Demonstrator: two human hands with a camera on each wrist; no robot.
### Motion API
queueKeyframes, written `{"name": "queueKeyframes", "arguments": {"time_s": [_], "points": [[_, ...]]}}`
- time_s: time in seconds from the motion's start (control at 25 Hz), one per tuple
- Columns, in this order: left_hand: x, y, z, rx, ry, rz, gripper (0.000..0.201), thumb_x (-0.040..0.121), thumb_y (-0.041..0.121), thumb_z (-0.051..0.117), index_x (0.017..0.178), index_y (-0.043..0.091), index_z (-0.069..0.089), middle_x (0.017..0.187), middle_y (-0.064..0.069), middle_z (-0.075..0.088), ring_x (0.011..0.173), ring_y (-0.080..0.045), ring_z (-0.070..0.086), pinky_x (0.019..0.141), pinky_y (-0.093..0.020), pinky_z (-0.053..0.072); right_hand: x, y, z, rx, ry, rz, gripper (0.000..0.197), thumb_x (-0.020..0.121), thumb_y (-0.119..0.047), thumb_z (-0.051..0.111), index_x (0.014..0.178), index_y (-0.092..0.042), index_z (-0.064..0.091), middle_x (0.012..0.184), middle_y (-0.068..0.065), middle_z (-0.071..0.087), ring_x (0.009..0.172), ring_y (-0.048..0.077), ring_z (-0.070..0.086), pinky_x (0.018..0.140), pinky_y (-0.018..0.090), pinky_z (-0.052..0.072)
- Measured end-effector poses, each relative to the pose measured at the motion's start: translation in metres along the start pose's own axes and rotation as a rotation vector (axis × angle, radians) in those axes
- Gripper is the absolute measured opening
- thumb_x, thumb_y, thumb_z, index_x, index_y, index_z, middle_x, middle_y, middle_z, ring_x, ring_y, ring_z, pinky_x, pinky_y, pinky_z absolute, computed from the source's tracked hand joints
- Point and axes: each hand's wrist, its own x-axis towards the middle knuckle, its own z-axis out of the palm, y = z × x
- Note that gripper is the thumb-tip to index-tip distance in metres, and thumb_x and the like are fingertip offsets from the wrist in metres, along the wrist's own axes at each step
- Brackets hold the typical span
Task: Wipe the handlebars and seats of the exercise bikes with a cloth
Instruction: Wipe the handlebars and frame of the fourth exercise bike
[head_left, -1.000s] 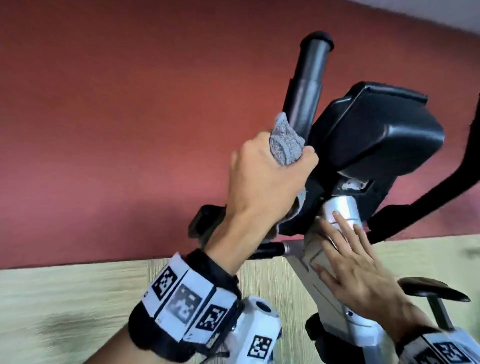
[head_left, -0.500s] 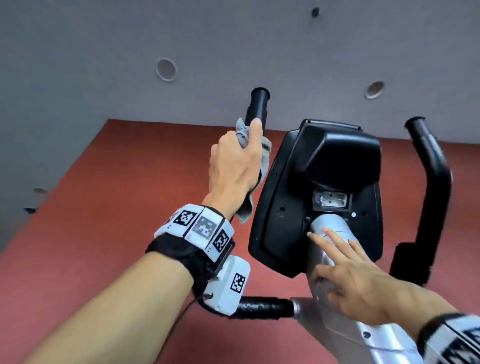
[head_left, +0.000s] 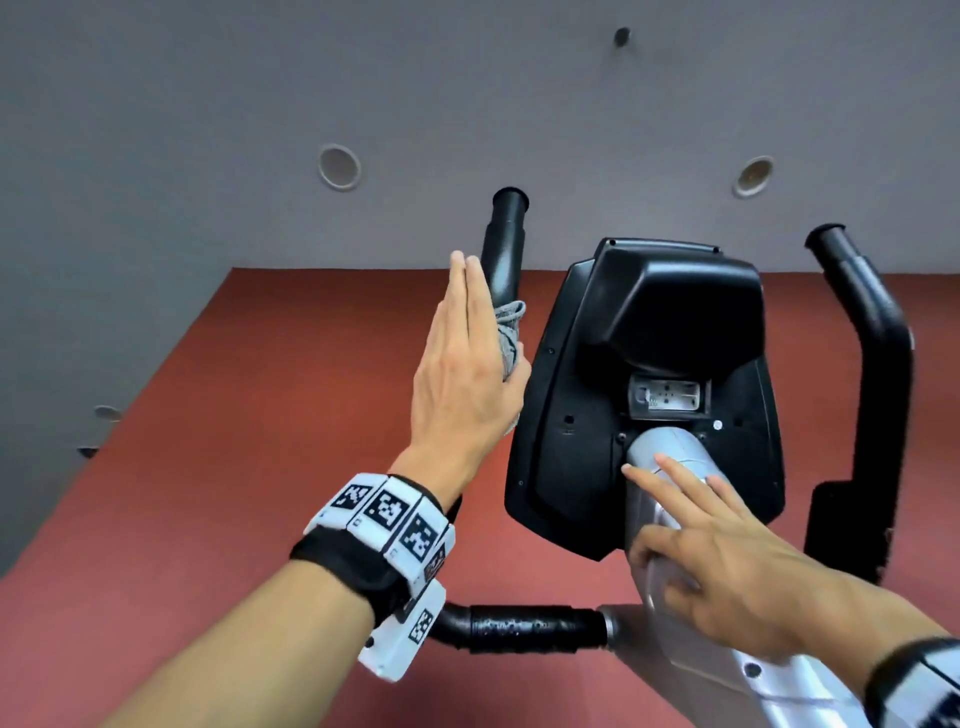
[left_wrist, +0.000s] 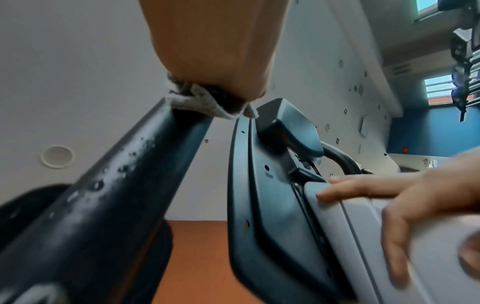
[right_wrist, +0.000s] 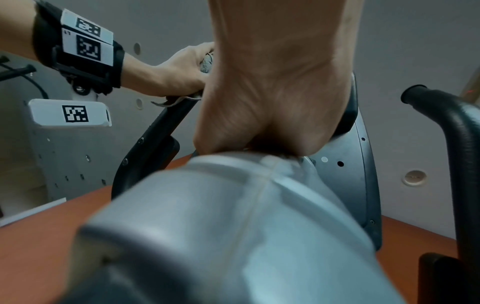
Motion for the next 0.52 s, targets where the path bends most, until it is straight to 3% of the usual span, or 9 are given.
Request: {"name": "queueKeyframes", "arguments": {"time_s": [0.2,0.36,0.52], "points": [[0.034,0.007,0.002,-0.025,0.043,-0.023,0.082,0.096,0.024,0.062,0.160,0.001,0.017,0.169,-0.014,0.017,0.153,-0.024,0.029,0.113,-0.042,0.045,0.000,0.001,-0.002,0.014,-0.003,-0.009,0.022,0.097,-0.031,0.045,0.114,-0.044,0.049,0.164,-0.013,-0.030,0.139,0.008,-0.043,0.122,0.039,-0.017],[-0.021,-0.010,0.004,-0.091,0.022,-0.030,0.086,0.098,0.027,0.061,0.162,0.005,0.008,0.170,-0.010,0.016,0.154,-0.019,0.025,0.112,-0.039,0.046,0.000,0.000,0.000,-0.017,-0.009,0.003,0.028,0.097,-0.030,0.043,0.122,-0.040,0.052,0.164,-0.012,-0.031,0.135,0.006,-0.043,0.122,0.039,-0.016],[-0.001,-0.005,0.001,-0.094,0.054,-0.012,0.090,0.098,0.028,0.061,0.161,0.002,0.002,0.169,-0.014,0.014,0.153,-0.022,0.027,0.110,-0.038,0.048,-0.003,-0.002,-0.001,-0.017,-0.007,0.006,0.026,0.099,-0.031,0.043,0.121,-0.042,0.051,0.163,-0.013,-0.031,0.139,0.008,-0.043,0.122,0.038,-0.017]]}}
